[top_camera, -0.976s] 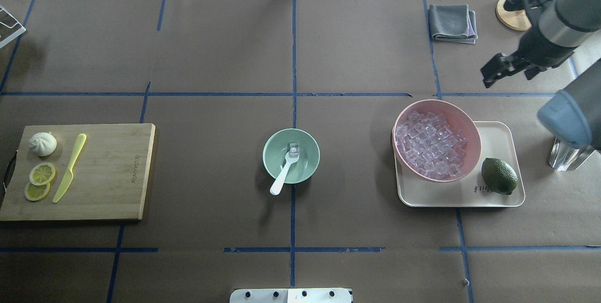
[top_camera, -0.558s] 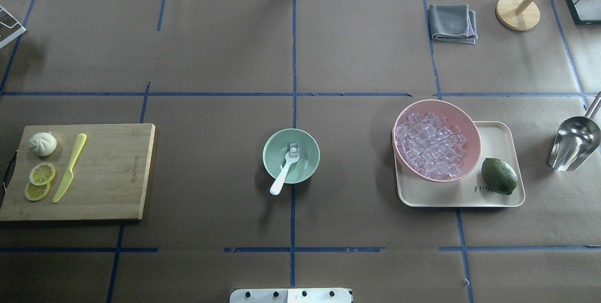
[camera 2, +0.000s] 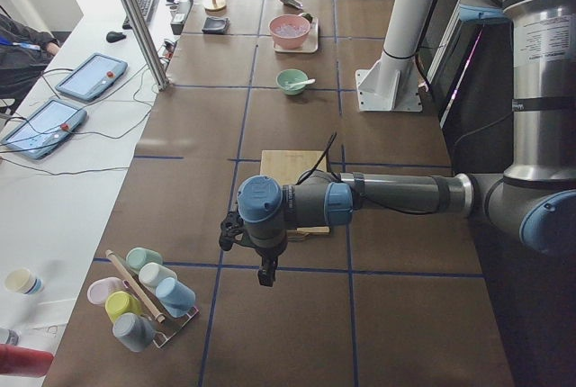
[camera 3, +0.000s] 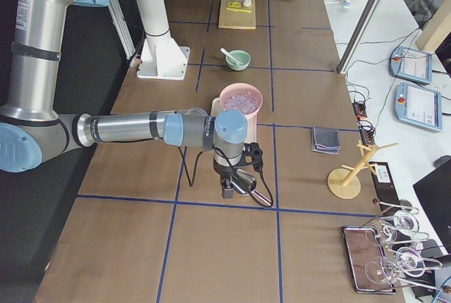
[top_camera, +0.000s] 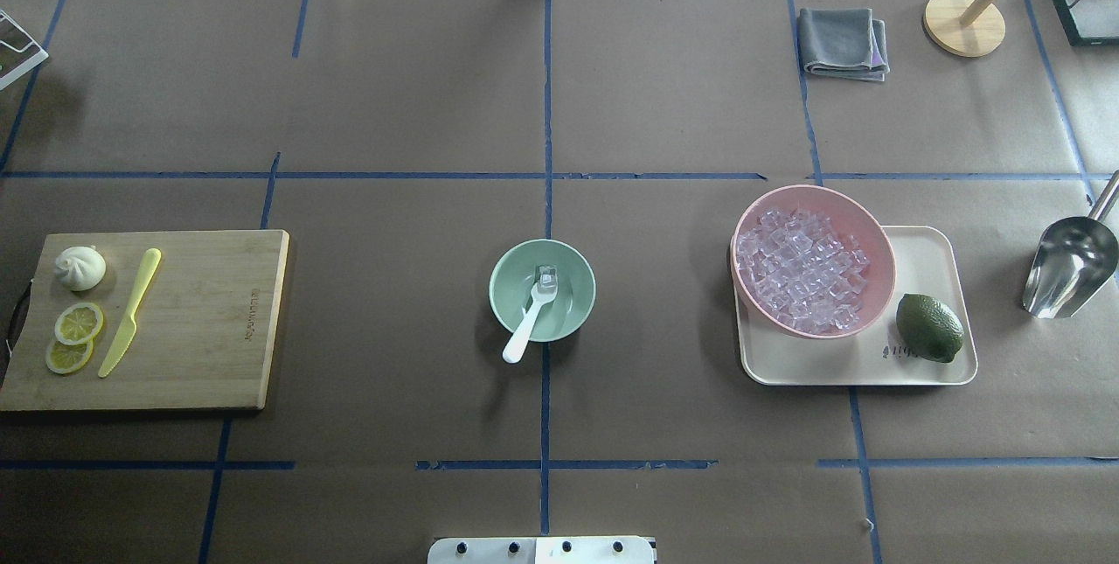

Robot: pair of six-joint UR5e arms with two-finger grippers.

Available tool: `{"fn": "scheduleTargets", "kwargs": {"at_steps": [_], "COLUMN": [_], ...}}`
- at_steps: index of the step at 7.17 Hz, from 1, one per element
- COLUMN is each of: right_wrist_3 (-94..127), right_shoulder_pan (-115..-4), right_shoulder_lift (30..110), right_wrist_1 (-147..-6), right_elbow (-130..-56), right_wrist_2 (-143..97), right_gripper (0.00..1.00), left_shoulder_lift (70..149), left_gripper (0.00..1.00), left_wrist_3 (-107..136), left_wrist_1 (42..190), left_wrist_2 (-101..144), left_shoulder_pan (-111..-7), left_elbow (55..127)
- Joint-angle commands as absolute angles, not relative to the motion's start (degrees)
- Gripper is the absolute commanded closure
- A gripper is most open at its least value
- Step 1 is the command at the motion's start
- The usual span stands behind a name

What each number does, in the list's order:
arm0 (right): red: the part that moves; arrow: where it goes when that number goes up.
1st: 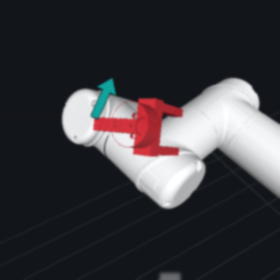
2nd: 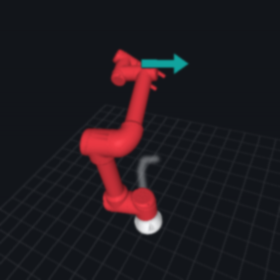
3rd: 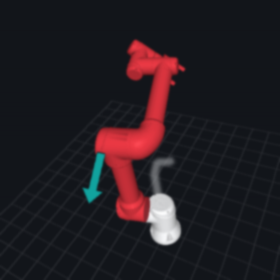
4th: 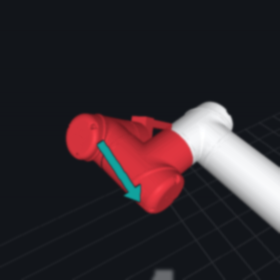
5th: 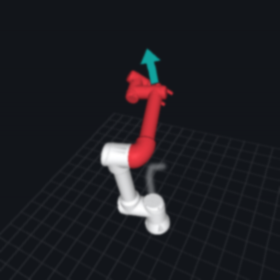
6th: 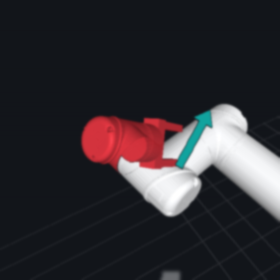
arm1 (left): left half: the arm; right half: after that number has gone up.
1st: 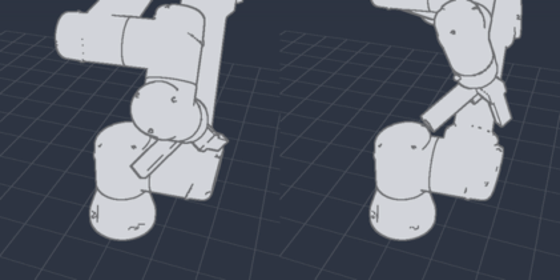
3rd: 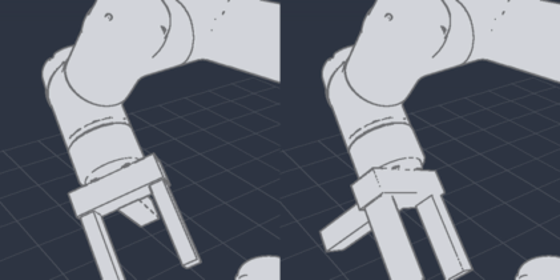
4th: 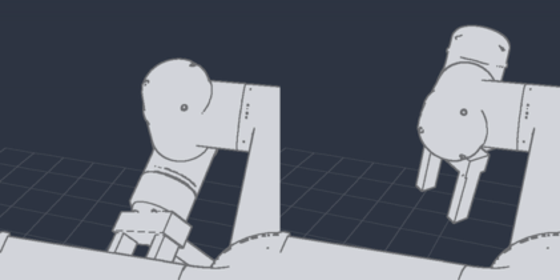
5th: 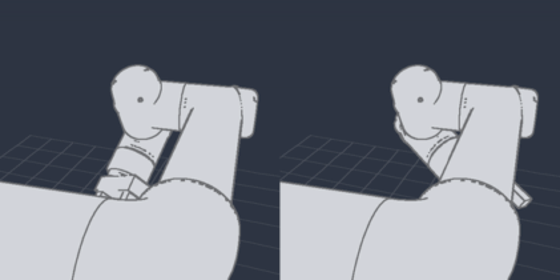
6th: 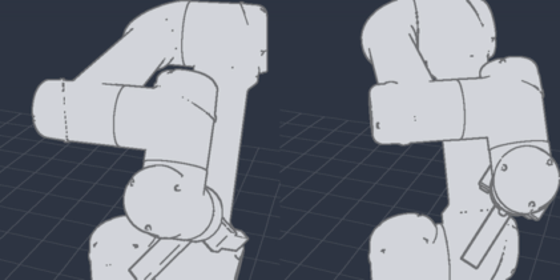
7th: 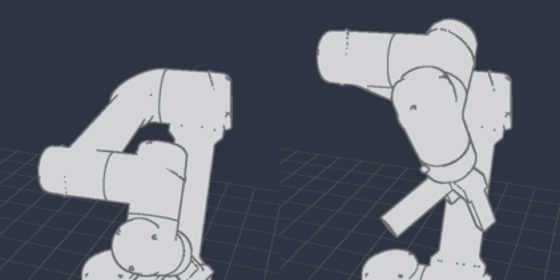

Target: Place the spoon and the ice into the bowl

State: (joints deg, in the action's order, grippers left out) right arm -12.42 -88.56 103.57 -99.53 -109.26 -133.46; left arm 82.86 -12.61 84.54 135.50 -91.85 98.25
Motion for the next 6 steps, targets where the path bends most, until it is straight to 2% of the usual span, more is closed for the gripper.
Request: {"fn": "scheduleTargets", "kwargs": {"at_steps": [1,6], "right_wrist_3": [-12.6,-12.5], "right_shoulder_pan": [-89.1,-89.1], "right_shoulder_lift": [104.8,104.6], "right_wrist_1": [-98.8,-97.8], "right_elbow": [-109.5,-109.3], "right_wrist_2": [-133.9,-133.9], "right_gripper": [0.01,0.01], "left_shoulder_lift": [82.8,82.1], "left_gripper": [0.00,0.00], "left_wrist_3": [-12.7,-12.5], "left_wrist_1": [84.5,84.5], "left_wrist_2": [135.4,135.4], "left_shoulder_pan": [-91.8,-91.8], "left_elbow": [98.3,98.2]}}
